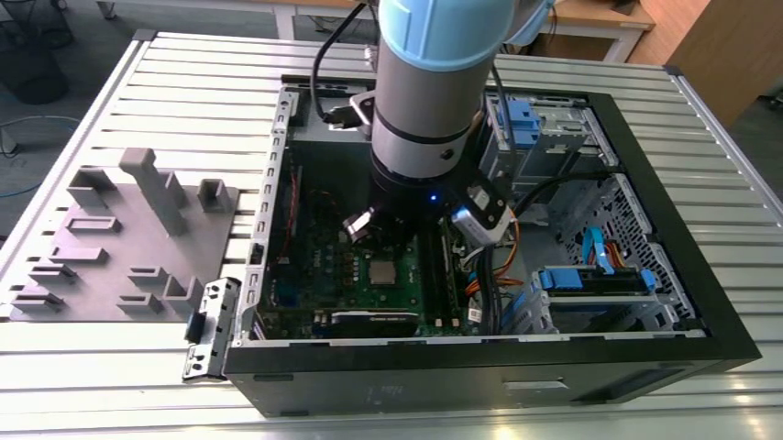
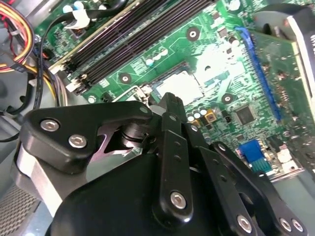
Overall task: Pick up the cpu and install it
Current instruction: 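Close the cpu cover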
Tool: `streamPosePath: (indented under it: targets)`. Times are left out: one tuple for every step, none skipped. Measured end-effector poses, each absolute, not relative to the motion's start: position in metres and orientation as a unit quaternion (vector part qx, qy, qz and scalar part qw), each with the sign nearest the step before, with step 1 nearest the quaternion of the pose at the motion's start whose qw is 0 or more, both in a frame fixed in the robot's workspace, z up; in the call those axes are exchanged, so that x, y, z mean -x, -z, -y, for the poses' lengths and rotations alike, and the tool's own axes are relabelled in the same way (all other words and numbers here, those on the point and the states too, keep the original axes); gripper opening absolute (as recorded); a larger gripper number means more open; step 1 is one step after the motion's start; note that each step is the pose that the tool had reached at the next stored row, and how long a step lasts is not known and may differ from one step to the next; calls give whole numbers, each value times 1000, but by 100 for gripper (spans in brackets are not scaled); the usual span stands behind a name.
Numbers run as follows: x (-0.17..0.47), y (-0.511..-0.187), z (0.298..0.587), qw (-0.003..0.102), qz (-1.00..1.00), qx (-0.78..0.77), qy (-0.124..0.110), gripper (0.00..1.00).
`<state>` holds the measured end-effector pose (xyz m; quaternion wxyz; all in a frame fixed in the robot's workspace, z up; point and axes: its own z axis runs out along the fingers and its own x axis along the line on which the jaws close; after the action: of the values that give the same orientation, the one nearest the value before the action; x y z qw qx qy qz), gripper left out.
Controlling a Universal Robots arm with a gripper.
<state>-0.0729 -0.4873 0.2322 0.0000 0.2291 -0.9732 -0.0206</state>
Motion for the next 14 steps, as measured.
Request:
streamPosePath:
  targets:
    - [72, -232, 486, 0, 973, -230, 21, 11]
    - [72, -232, 485, 0, 973, -230, 21, 11]
    - [71, -232, 484, 0, 973, -230, 21, 11]
    - [69, -231, 483, 0, 973, -230, 21, 11]
    - [67, -231, 482, 0, 973, -231, 21, 11]
    - [66, -231, 481, 0, 973, -231, 21, 11]
    - [65, -231, 481, 0, 972, -232, 21, 11]
    - [64, -230, 480, 0, 972, -234, 21, 11]
    - [64, -230, 480, 0, 972, -235, 21, 11]
    - [63, -230, 480, 0, 971, -238, 21, 11]
    - [63, -230, 480, 0, 970, -243, 21, 11]
    - [63, -230, 480, 0, 968, -249, 21, 11]
    - [63, -229, 480, 1, 966, -257, 21, 11]
    - [63, -229, 480, 1, 964, -265, 21, 11]
